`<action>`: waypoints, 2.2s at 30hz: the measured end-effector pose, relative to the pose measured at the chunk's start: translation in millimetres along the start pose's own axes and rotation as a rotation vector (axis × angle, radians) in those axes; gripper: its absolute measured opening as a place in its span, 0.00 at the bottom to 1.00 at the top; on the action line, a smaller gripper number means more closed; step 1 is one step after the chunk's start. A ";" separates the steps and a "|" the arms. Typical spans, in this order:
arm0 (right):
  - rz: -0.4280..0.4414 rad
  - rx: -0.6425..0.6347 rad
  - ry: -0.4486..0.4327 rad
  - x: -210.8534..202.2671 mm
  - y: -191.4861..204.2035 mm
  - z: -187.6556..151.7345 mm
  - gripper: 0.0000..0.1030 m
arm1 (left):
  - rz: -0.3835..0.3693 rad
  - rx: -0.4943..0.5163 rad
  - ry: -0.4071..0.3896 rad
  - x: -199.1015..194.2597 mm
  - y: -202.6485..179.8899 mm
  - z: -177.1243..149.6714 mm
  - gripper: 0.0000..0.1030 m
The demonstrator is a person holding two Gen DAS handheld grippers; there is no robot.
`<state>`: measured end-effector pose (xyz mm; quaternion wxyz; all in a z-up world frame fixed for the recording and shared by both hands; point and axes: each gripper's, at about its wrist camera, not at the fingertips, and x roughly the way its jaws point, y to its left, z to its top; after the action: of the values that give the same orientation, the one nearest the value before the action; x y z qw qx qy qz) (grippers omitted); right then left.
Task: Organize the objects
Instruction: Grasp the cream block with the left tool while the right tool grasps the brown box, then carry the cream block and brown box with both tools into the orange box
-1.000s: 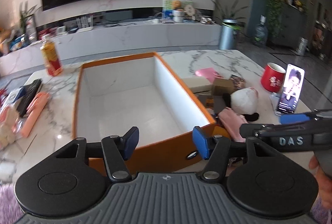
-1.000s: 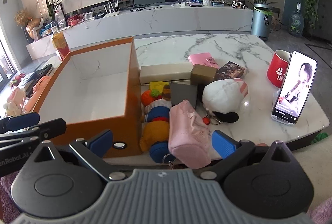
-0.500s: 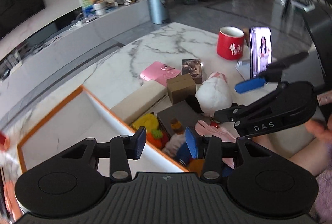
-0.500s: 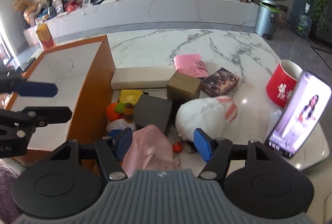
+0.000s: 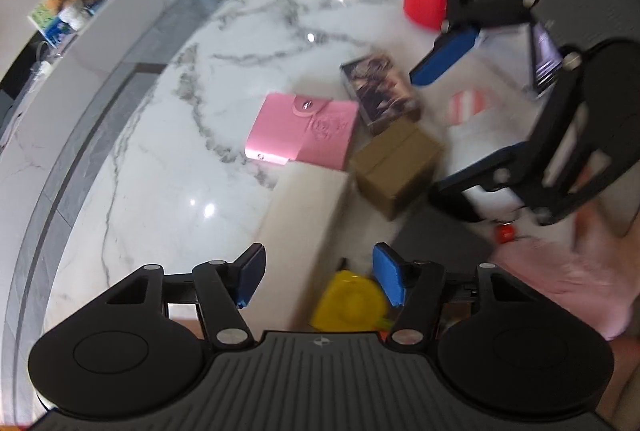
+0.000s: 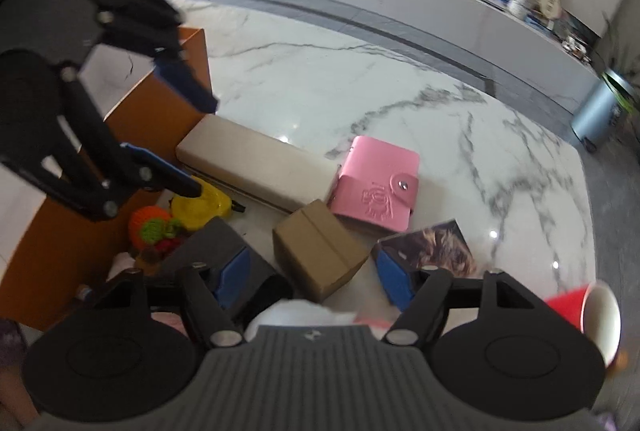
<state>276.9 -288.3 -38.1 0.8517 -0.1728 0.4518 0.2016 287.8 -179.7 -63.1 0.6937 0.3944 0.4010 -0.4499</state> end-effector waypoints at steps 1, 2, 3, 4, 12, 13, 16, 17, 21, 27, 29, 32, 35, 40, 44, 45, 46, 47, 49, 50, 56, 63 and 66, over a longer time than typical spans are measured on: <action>0.016 -0.024 0.016 5.3 -2.4 4.6 0.72 | -0.011 0.010 0.024 8.6 5.6 3.0 0.71; 0.030 -0.041 0.030 10.3 -4.5 8.0 0.72 | -0.023 0.020 0.041 16.0 9.8 5.6 0.73; 0.043 -0.054 0.043 15.0 -6.0 10.3 0.72 | -0.036 0.029 0.058 23.0 13.1 7.4 0.73; 0.054 -0.064 0.056 20.7 -7.6 13.1 0.72 | -0.055 0.037 0.079 30.2 17.0 9.2 0.75; 0.140 -0.077 0.121 48.7 -10.6 19.7 0.67 | -0.111 0.041 0.172 67.3 31.5 16.3 0.75; 0.143 -0.079 0.126 51.1 -10.5 19.5 0.65 | -0.119 0.041 0.174 69.4 32.2 16.3 0.76; 0.139 -0.087 0.136 56.5 -10.2 19.2 0.61 | -0.119 0.054 0.180 73.4 32.3 20.2 0.78; 0.138 -0.090 0.139 57.9 -10.1 18.6 0.60 | -0.122 0.052 0.177 73.6 32.9 21.8 0.79; 0.137 -0.098 0.146 62.5 -10.3 15.5 0.55 | -0.103 0.068 0.203 81.5 28.5 27.9 0.80; 0.136 -0.091 0.139 60.5 -10.8 11.0 0.47 | -0.073 0.083 0.254 94.2 21.6 30.1 0.73; 0.128 -0.099 0.133 57.5 -9.7 9.1 0.47 | -0.072 0.078 0.254 93.8 21.3 29.0 0.72; 0.120 -0.095 0.117 49.4 -10.1 8.8 0.47 | -0.056 0.099 0.233 87.8 16.7 27.7 0.72; 0.105 -0.087 0.098 39.2 -10.6 10.9 0.47 | -0.031 0.084 0.205 79.8 17.8 31.7 0.71; 0.074 -0.071 0.066 17.2 -8.6 13.6 0.47 | 0.014 0.065 0.151 55.7 19.8 38.8 0.71; 0.040 -0.053 0.032 -3.9 -6.3 16.8 0.47 | 0.051 0.057 0.099 29.7 12.1 41.8 0.70; 0.030 -0.052 0.025 -9.7 -5.7 17.6 0.47 | 0.061 0.054 0.088 22.8 10.6 42.6 0.70; 0.019 -0.052 0.015 -13.7 -6.7 18.6 0.47 | 0.068 0.055 0.074 12.3 6.6 42.1 0.70; 0.010 -0.053 0.006 -20.7 -5.2 19.4 0.47 | 0.073 0.057 0.059 0.9 2.1 41.5 0.70; -0.008 -0.057 -0.018 -37.2 -1.7 21.3 0.47 | 0.082 0.065 0.031 -20.6 -3.1 40.9 0.70; -0.016 -0.060 -0.032 -46.0 1.3 23.0 0.47 | 0.089 0.067 0.019 -30.7 -5.6 41.0 0.70; -0.028 -0.101 -0.126 -100.4 28.0 36.8 0.47 | 0.154 0.068 -0.020 -99.1 -14.3 28.4 0.70; 0.064 -0.219 -0.222 -135.5 87.0 54.1 0.47 | 0.245 0.039 0.065 -134.1 -14.7 -26.9 0.70; 0.136 -0.252 -0.208 -130.8 111.4 63.4 0.47 | 0.260 0.014 0.131 -125.8 -13.9 -56.6 0.70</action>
<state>198.8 -186.9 92.9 0.8499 -0.2254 0.3429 0.3305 229.0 -93.5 28.1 0.7157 0.4763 0.3879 -0.3323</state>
